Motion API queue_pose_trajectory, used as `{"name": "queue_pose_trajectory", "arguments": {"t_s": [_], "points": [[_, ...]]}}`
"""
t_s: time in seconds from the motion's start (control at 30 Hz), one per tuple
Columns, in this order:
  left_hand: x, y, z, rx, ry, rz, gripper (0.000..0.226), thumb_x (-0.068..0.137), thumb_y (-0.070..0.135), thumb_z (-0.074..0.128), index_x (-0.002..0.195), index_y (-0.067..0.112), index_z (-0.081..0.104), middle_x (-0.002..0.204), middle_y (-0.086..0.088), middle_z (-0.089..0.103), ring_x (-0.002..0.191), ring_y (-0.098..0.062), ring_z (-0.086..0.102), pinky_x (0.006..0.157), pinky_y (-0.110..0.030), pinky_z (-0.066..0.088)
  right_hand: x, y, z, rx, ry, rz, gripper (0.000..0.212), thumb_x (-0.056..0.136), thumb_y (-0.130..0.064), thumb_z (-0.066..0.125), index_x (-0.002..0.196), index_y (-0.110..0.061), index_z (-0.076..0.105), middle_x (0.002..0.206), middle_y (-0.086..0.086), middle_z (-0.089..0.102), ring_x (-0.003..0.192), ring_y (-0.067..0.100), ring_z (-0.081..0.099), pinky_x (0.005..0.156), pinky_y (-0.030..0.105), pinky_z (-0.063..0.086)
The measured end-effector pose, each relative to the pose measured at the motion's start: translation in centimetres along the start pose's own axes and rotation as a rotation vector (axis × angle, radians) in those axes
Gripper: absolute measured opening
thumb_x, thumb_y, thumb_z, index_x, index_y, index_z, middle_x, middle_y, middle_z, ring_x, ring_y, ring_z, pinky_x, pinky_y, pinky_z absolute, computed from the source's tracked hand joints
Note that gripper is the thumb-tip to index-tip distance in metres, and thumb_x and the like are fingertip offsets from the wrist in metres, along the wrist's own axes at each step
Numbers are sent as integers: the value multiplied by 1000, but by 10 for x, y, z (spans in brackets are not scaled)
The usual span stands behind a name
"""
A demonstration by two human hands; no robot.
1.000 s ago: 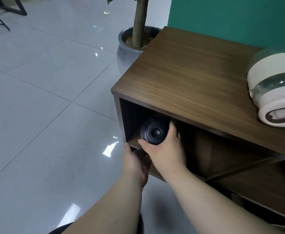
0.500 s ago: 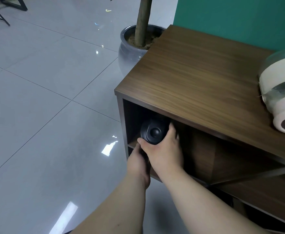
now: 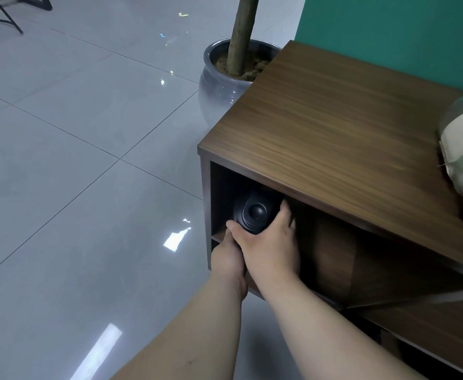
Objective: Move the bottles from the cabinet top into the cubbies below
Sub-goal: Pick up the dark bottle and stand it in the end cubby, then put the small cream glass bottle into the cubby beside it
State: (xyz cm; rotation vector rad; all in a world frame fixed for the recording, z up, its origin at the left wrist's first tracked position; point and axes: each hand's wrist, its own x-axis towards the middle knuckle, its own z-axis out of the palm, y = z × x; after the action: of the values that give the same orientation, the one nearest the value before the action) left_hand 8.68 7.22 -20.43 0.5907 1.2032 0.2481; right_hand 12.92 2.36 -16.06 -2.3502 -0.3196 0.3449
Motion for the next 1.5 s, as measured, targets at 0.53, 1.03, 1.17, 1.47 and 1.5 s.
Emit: {"name": "queue_pose_trajectory", "arguments": {"t_s": [0.53,1.03,1.17,1.47,1.5], "points": [[-44,7,-18,72,66,-1,37,101,35,51,115,9,73,93,-6,68,91,-25,62,77,-37,46,-18,30,-59,-108,-111,-70,115,70,-52,80,156,-30,7,162,8,25,142,29,37,107,42,41],[-162,-9,-8,237,-195,121,29,101,29,59,123,13,69,113,-10,77,105,-27,72,77,-37,55,-115,34,-213,33,319,-620,25,83,-31,61,102,-23,75,101,-19,67,95,1,62,85,20,49],[-164,-15,-4,233,-214,124,28,100,27,59,122,13,70,112,-9,77,105,-25,71,76,-37,54,-88,19,-247,-53,467,-449,54,81,-33,74,131,-20,58,129,-7,53,126,11,44,105,26,33],[-160,-18,10,285,-315,124,25,97,28,63,112,13,77,103,-7,84,102,-26,76,80,-37,57,-17,2,-231,-329,576,-152,87,78,-60,70,143,-16,30,139,16,42,107,38,60,72,37,47],[-160,-19,10,287,-321,122,25,97,28,64,111,13,77,101,-7,84,102,-26,77,80,-37,57,-15,1,-231,-300,585,-152,81,79,-54,71,141,-17,34,137,15,43,105,39,60,69,36,43]]}}
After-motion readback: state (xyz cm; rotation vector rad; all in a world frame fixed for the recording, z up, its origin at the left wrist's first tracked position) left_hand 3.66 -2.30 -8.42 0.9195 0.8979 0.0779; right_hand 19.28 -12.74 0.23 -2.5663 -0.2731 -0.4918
